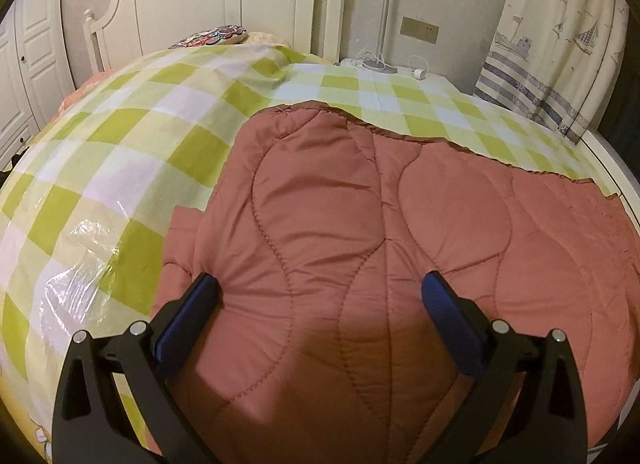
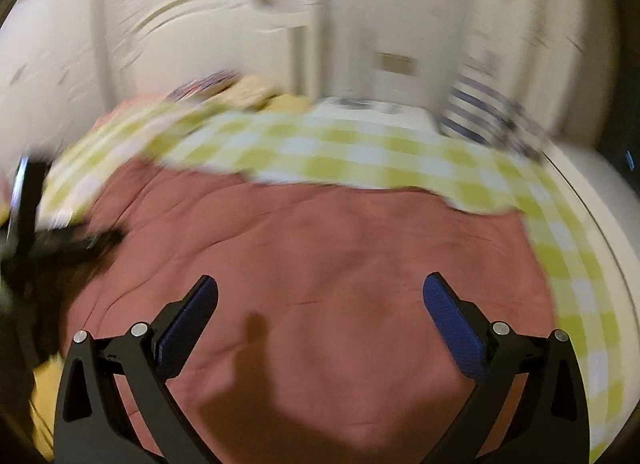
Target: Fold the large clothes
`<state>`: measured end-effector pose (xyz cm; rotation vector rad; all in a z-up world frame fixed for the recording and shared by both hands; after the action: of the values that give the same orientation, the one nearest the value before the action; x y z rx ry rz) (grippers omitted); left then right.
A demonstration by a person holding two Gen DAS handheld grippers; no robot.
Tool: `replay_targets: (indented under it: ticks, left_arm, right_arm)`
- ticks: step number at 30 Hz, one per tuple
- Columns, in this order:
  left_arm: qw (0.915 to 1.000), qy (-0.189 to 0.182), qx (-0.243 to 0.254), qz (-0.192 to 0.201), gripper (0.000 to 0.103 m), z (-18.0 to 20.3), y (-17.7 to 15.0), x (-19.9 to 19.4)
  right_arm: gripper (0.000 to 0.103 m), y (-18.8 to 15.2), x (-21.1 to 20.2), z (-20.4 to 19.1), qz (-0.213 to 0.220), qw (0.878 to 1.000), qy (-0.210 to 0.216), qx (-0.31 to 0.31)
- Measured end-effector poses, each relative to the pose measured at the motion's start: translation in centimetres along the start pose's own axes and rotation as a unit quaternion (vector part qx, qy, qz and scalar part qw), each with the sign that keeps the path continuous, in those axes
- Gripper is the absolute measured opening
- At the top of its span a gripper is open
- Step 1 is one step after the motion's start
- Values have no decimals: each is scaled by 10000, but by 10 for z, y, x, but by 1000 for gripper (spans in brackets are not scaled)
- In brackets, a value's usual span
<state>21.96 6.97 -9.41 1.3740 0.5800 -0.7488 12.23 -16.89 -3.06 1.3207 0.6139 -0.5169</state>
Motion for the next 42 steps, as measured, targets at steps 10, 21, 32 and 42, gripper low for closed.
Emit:
replay_targets:
  ticks: [10,21,32,42]
  left_arm:
    - [10000,2,0,2,101,2,-1,-1]
    - [10000,21,32,28,101,2,-2,0]
    - [10000,23,42,41,101,1,-2,1]
    - [10000,-3,32,59,101,0,-3,0]
  right_arm:
    - [98,-23,11,21,-196,9997,-141,100]
    - [98,-68,9,114,-459,9900,-455,1254]
    - [99,-58,-4,-11,-80,9997,124,-193]
    - [98,-90,-23,96,-76,9928,-440,1112]
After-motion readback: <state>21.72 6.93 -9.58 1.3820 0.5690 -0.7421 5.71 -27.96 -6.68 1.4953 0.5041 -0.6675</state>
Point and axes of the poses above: each gripper's, at about its wrist camera, not at the fingertips, and x roughly the way its jaws point, z to its right, y to its top, the point moved 3 cm from there along x, roughly the way its jaws point, and after that the axes turned 5 degrees about -x, right-handed, at the moved point
